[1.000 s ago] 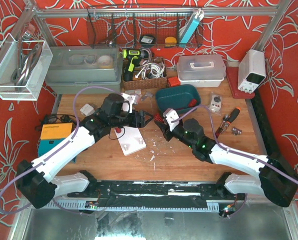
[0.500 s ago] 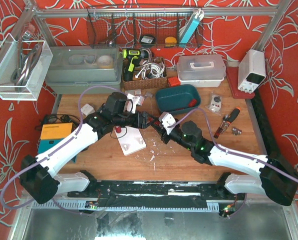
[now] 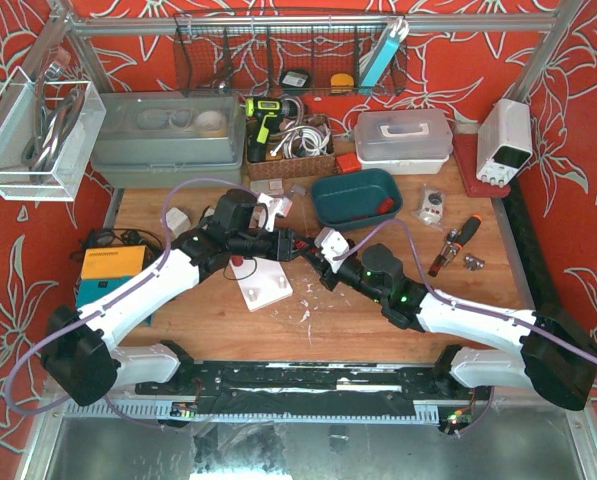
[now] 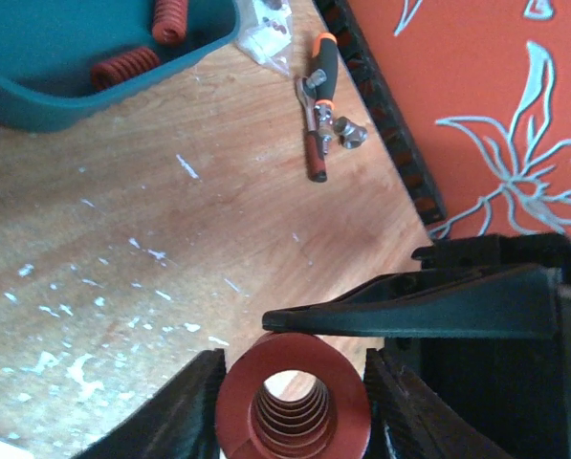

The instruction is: Install the large spring

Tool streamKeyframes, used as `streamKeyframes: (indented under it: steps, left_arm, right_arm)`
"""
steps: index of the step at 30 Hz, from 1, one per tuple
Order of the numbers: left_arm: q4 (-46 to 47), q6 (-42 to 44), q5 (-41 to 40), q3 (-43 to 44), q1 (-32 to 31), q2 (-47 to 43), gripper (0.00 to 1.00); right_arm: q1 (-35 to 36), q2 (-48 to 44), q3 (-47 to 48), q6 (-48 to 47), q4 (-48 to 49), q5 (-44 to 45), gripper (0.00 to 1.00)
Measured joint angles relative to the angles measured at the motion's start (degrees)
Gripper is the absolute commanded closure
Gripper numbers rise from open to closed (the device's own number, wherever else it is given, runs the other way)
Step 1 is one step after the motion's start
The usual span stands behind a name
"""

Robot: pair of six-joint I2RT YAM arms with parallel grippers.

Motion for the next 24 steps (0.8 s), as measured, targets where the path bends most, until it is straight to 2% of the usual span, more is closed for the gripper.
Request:
streamKeyframes:
  steps: [3,5,8,13,14,18,24]
  left_arm:
    - [0.72,-0.37,0.22,-0.42,0.02,0.02,0.75]
    - [1.33,-0.46,0.35,-0.79,0.07,0.02,0.87]
    - [1.66,-0.92,0.39,-1.18,0.09,0.02,1.0]
    - [1.31,-1.42,-0.72,-1.51,0.02,-0.42,1.0]
    - [0.55,-1.44,-1.75,-1.53,0.02,-0.81,1.0]
    - [-4.44,-1.01,-8.74,-1.49,-0.02,-4.28,1.0]
    - [-12.11,-1.16,-21.86,-1.84,-0.39,-13.51,1.0]
  right_arm:
    - [0.0,0.07,0.0,-0.04,0.15,-0.07,0.85]
    - [0.07,0.2,0.0,-0.15,0.02,-0.17,0.83]
    - [0.22,0.31,-0.07,-0.26,-0.04,-0.11,0.68]
    - [0.26,0.26,-0.04,0.17,-0.48,0.22,0.33]
    - [0.26,0.13,0.04,0.48,-1.03,0.42,0.25]
    - [0.26,-2.27,0.37,3.21,-5.88,2.45,0.03]
    - [0.11,-9.49,1.81,8.11,-14.84,12.02,0.01]
